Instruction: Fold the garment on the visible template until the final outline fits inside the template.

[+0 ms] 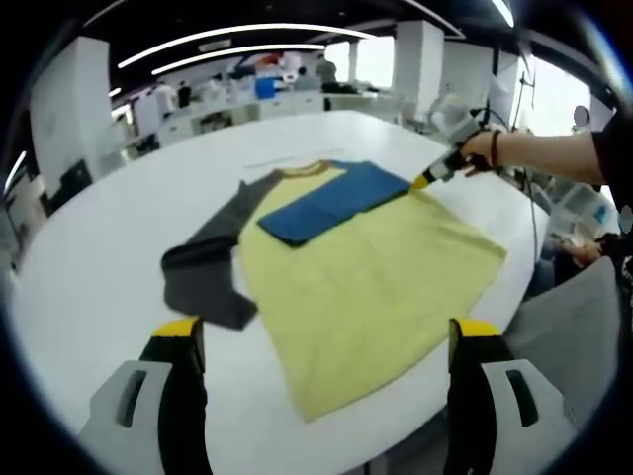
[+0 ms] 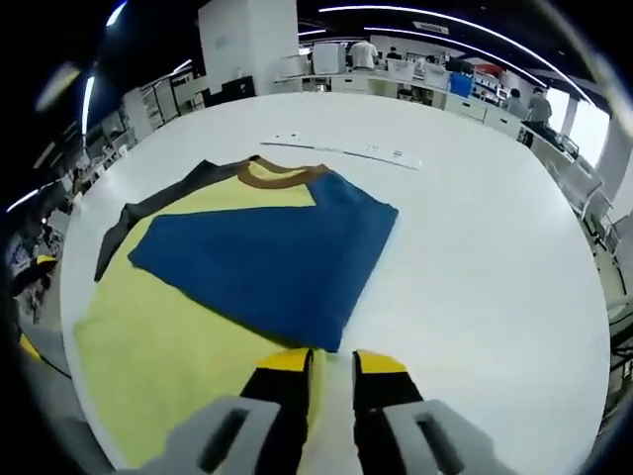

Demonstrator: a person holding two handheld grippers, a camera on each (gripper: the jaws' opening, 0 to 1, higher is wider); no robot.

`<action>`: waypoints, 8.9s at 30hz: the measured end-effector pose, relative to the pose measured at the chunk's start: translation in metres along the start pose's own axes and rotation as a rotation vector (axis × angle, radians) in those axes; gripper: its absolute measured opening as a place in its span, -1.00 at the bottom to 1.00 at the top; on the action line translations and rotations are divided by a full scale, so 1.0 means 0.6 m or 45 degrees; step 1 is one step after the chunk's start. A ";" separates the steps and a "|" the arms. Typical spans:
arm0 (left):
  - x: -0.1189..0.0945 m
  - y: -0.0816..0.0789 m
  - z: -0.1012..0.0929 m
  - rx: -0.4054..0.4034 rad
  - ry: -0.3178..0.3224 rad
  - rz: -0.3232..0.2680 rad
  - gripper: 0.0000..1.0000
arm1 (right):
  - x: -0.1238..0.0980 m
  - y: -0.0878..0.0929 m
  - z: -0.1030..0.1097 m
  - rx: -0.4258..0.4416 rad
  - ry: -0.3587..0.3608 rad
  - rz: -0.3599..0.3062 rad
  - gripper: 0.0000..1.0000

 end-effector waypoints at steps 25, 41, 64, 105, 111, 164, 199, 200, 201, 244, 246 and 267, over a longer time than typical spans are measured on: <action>-0.004 0.000 0.000 -0.001 -0.004 -0.003 0.98 | 0.000 0.007 -0.010 0.001 0.016 -0.022 -0.99; -0.003 0.000 0.004 0.004 -0.009 0.004 0.98 | -0.012 0.014 -0.049 0.003 0.006 0.003 -0.99; -0.001 0.003 0.021 -0.008 -0.047 0.026 0.95 | -0.029 0.024 -0.102 0.038 0.022 0.046 -0.99; 0.026 -0.024 0.078 -0.022 -0.097 -0.025 0.83 | -0.082 0.002 -0.085 0.156 -0.038 -0.085 0.31; 0.036 -0.037 0.095 -0.046 -0.112 -0.063 0.75 | -0.103 0.000 -0.063 0.144 -0.109 -0.118 0.60; 0.232 -0.021 0.255 -0.107 -0.259 -0.121 -0.42 | -0.225 0.031 -0.007 0.121 -0.203 -0.285 0.85; 0.249 -0.021 0.201 -0.060 -0.289 -0.115 -1.00 | -0.234 0.048 0.010 0.216 -0.149 -0.316 0.74; 0.247 -0.023 0.200 -0.063 -0.294 -0.121 -1.00 | -0.234 0.048 0.011 0.214 -0.151 -0.315 0.74; 0.245 -0.025 0.198 -0.071 -0.298 -0.130 -1.00 | -0.233 0.048 0.011 0.213 -0.154 -0.314 0.74; 0.317 -0.159 -0.001 0.140 -0.018 -0.299 -1.00 | -0.254 0.067 0.014 0.261 -0.164 -0.305 0.72; 0.329 -0.158 -0.014 0.194 0.031 -0.279 -1.00 | -0.254 0.069 0.013 0.265 -0.165 -0.304 0.72; 0.393 -0.105 -0.097 0.384 0.213 -0.110 -1.00 | -0.250 0.082 0.008 0.323 -0.162 -0.300 0.71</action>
Point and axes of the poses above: the point that each gripper's makers call its tool centre point, and the gripper's own axes: x roughly forward along the fingers, z roughly to its left, y roughly out of its underside, the point moved 8 cm from there along -x, roughly backward along the fingers, and after that the axes turned 12 degrees about -z, right-handed, at the moved point
